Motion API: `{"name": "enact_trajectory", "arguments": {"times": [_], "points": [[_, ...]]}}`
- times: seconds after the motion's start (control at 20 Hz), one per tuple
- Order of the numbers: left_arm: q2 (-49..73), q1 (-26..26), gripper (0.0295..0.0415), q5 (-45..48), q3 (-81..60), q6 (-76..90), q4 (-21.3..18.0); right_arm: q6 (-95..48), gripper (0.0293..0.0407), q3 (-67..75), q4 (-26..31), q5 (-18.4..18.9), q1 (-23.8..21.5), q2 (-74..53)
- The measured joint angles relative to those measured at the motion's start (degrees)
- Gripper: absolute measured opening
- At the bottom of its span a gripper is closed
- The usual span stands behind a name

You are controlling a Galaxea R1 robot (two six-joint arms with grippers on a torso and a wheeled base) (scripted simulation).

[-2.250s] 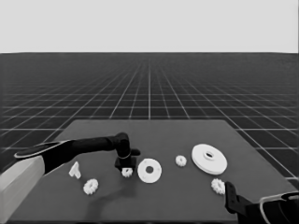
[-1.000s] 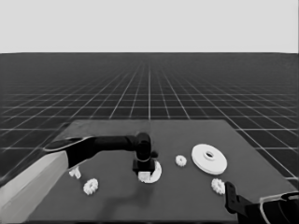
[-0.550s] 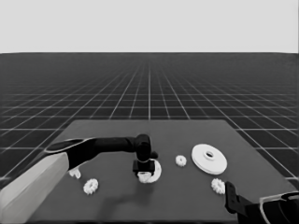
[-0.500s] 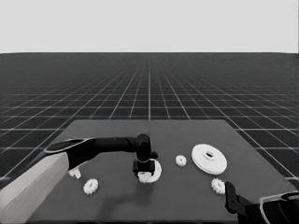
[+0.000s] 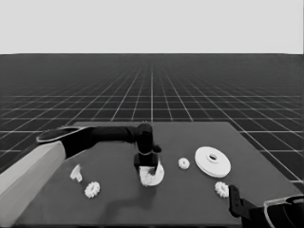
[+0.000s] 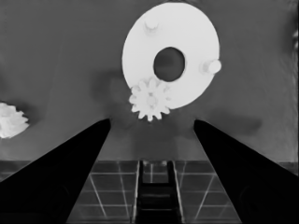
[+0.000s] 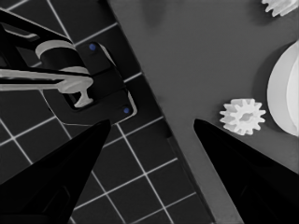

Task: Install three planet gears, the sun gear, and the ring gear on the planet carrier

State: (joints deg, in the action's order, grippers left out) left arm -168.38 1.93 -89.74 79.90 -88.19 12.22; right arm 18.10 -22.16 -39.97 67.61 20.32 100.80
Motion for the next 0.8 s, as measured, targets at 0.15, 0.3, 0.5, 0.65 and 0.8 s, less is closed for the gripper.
{"name": "enact_trajectory", "arguments": {"times": [0.15, 0.3, 0.5, 0.65, 0.8], "points": [[0.03, -0.99, 0.0385, -0.01, -0.23, -0.2, -1.03, 0.0, 0.0385, 0.0, 0.0, 0.0, 0.0, 0.0], [0.03, -1.17, 0.0385, 0.0, -0.26, -0.22, -1.24, 0.0, 0.0385, 0.0, 0.0, 0.0, 0.0, 0.0], [39.23, -0.14, 0.0385, 2.93, -25.96, 13.22, -0.47, 0.0, 0.0385, 0.0, 0.0, 0.0, 0.0, 0.0], [43.31, -0.07, 0.0385, 4.08, -24.58, 18.3, -0.73, 0.0, 0.0385, 0.0, 0.0, 0.0, 0.0, 0.0], [43.97, -0.05, 0.0385, 4.32, -24.22, 19.39, -0.81, 0.0, 0.0385, 0.0, 0.0, 0.0, 0.0, 0.0]]}}
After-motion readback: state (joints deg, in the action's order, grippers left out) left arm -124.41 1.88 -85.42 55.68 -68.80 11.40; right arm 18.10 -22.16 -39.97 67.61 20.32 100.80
